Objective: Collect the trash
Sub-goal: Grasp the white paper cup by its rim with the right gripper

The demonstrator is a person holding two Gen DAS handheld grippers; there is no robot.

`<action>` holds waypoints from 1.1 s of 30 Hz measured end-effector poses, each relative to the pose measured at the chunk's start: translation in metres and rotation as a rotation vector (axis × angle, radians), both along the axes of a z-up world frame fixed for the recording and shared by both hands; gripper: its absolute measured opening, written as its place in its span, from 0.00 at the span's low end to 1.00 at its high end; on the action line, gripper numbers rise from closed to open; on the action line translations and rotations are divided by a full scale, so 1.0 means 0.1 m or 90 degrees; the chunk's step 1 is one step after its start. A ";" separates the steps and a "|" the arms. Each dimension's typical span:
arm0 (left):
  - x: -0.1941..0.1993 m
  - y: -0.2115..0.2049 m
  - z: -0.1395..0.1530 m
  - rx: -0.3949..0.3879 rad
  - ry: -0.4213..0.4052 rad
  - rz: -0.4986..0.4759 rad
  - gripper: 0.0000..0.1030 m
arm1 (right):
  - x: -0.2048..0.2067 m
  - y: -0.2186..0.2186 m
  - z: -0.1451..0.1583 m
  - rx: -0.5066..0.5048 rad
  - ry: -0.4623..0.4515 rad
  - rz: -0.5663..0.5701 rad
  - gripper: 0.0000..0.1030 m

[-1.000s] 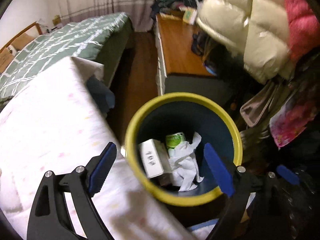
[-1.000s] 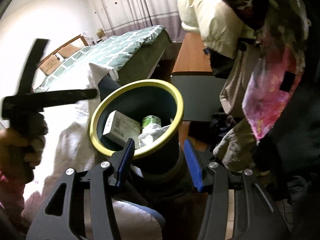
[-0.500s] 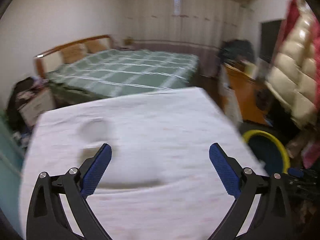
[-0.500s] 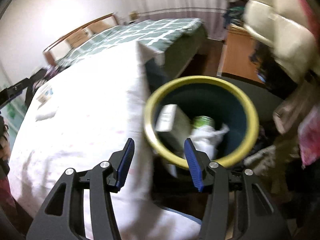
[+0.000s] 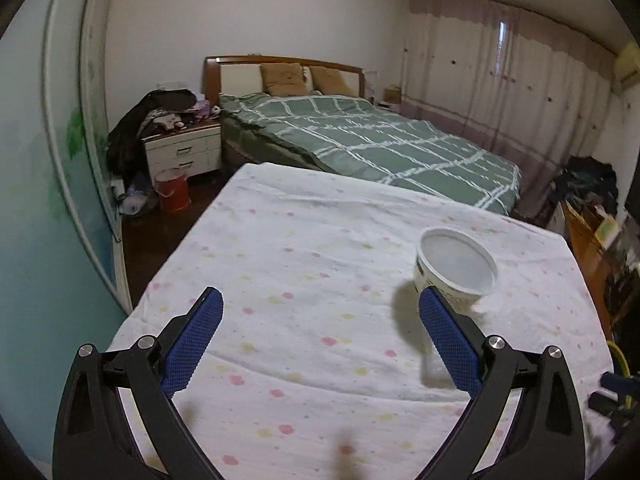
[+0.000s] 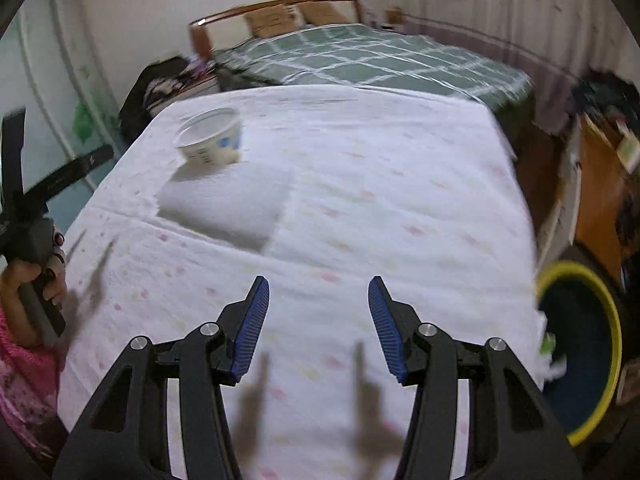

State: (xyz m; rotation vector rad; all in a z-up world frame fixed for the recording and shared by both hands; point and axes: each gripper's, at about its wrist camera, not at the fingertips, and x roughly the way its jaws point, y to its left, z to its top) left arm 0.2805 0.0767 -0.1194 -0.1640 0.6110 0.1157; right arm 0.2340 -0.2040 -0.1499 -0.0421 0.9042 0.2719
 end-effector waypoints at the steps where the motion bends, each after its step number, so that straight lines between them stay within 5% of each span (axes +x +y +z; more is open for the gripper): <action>1: -0.03 0.01 0.02 -0.001 -0.008 0.004 0.94 | 0.07 0.12 -0.02 0.002 0.006 0.020 0.48; 14: -0.18 0.06 0.11 0.002 -0.036 0.061 0.95 | 0.69 0.83 0.11 0.031 -0.012 0.082 0.49; 17: -0.19 0.13 0.12 -0.003 -0.041 0.079 0.95 | 0.83 1.04 0.10 0.022 -0.031 0.104 0.62; 33: -0.16 0.23 0.07 -0.039 -0.026 0.085 0.95 | 1.50 1.50 -0.12 -0.001 -0.031 0.082 0.78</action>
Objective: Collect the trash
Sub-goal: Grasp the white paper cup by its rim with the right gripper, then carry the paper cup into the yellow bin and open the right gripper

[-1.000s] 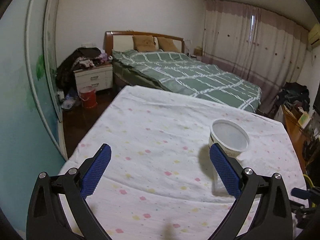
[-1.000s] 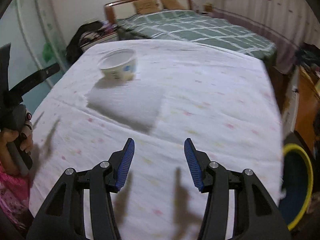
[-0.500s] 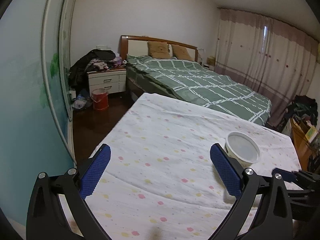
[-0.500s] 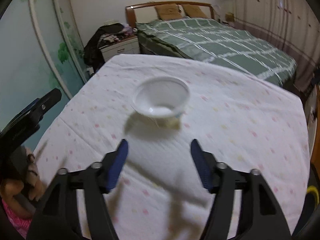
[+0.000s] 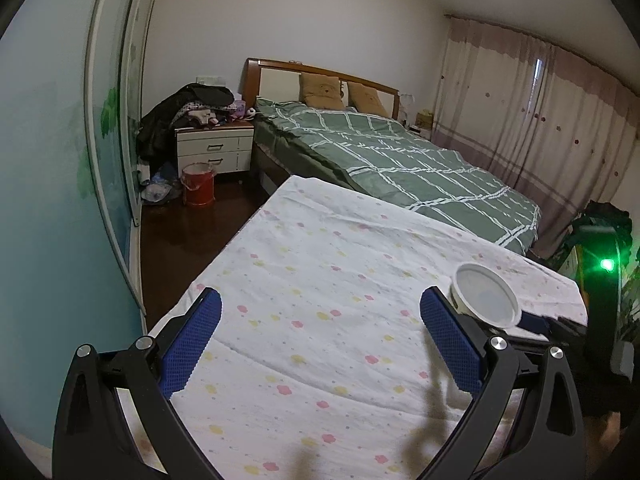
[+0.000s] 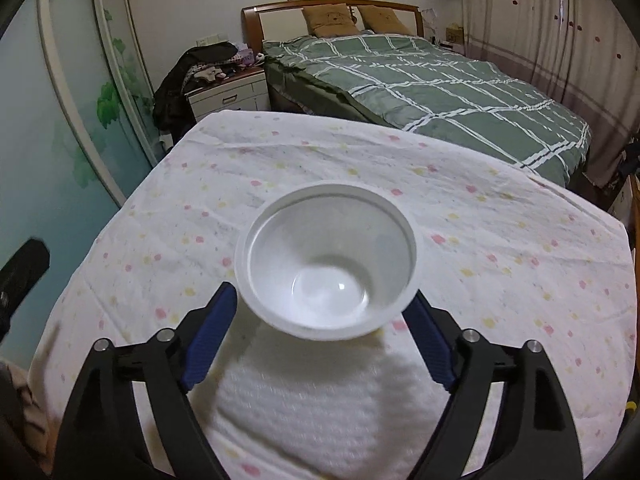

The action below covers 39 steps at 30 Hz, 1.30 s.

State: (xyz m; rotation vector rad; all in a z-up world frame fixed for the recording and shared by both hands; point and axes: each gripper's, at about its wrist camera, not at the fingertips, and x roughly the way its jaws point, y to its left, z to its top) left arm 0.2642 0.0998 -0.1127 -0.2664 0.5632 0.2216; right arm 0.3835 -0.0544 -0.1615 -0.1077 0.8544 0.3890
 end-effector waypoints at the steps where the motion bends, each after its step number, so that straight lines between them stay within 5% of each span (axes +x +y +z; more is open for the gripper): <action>1: 0.00 -0.01 0.00 0.003 0.000 -0.001 0.95 | 0.03 0.03 0.00 -0.005 -0.004 -0.003 0.78; 12: 0.03 -0.06 -0.04 0.003 0.012 -0.011 0.95 | -0.01 -0.17 0.03 0.017 0.000 -0.023 0.72; 21: 0.06 -0.15 -0.06 0.016 0.019 -0.031 0.95 | -0.65 -1.00 0.32 0.058 -0.018 -0.068 0.72; 30: 0.09 -0.34 -0.09 0.000 0.029 -0.113 0.95 | -1.56 -2.54 0.36 0.061 -0.041 -0.270 0.73; 39: 0.13 -0.84 -0.18 -0.036 0.054 -0.324 0.95 | -2.05 -3.82 0.12 0.001 -0.028 -0.496 0.73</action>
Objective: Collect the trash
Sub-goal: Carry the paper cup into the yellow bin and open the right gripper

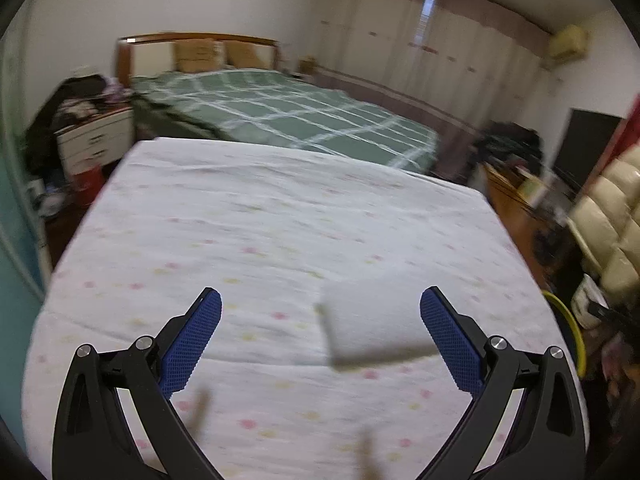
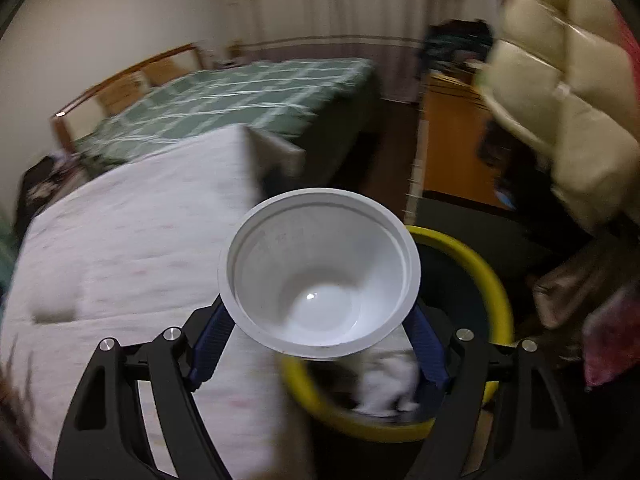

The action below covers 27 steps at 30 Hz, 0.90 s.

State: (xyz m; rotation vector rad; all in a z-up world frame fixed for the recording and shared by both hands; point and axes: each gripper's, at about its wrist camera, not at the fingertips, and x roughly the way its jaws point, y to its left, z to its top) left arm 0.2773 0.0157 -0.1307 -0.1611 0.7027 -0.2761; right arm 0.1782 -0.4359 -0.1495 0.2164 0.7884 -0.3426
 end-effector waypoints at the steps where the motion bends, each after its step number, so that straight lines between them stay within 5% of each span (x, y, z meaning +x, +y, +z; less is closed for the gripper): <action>1: 0.00 -0.04 -0.01 0.000 0.002 -0.013 0.95 | -0.02 -0.10 -0.06 0.002 0.010 -0.014 0.73; 11: 0.06 -0.31 -0.19 -0.004 0.067 -0.100 0.95 | 0.13 -0.42 -0.56 0.042 0.091 -0.049 0.74; 27: 0.14 -0.76 -0.43 0.054 0.131 -0.173 0.95 | 0.04 -0.32 -0.53 0.040 0.068 -0.036 0.80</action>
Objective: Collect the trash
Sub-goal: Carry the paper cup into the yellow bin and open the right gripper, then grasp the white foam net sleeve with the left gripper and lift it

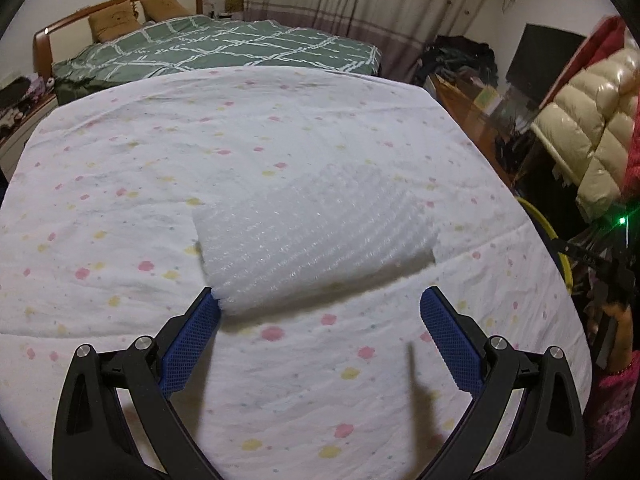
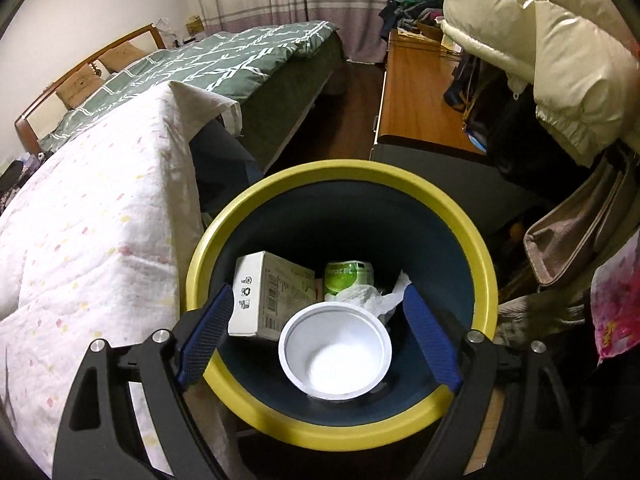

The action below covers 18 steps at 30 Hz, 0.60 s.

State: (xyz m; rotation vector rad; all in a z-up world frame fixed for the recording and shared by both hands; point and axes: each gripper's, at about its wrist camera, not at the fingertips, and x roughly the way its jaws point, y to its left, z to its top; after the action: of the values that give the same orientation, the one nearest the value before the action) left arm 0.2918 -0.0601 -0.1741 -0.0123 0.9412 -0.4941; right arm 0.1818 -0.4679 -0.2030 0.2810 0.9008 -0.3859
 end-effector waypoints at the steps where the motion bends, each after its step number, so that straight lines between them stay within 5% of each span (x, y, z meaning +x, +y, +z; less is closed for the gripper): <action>1: -0.03 -0.04 0.00 -0.008 0.004 -0.008 0.95 | -0.01 0.00 -0.01 0.001 0.001 0.001 0.80; 8: -0.36 -0.53 0.06 -0.012 0.036 -0.118 0.95 | -0.11 -0.08 -0.07 0.014 0.000 0.000 0.80; 14: -0.50 -0.56 0.31 0.096 -0.003 -0.099 0.95 | -0.19 -0.16 -0.03 0.023 -0.013 -0.002 0.80; 18: -0.21 -0.62 0.43 0.137 -0.032 -0.110 0.95 | -0.18 -0.15 0.01 0.028 -0.023 0.004 0.80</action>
State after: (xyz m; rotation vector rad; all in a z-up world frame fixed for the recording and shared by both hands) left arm 0.2705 -0.1221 -0.1309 0.2758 0.9464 -0.5476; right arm 0.1633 -0.4825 -0.2020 0.3240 0.8753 -0.3540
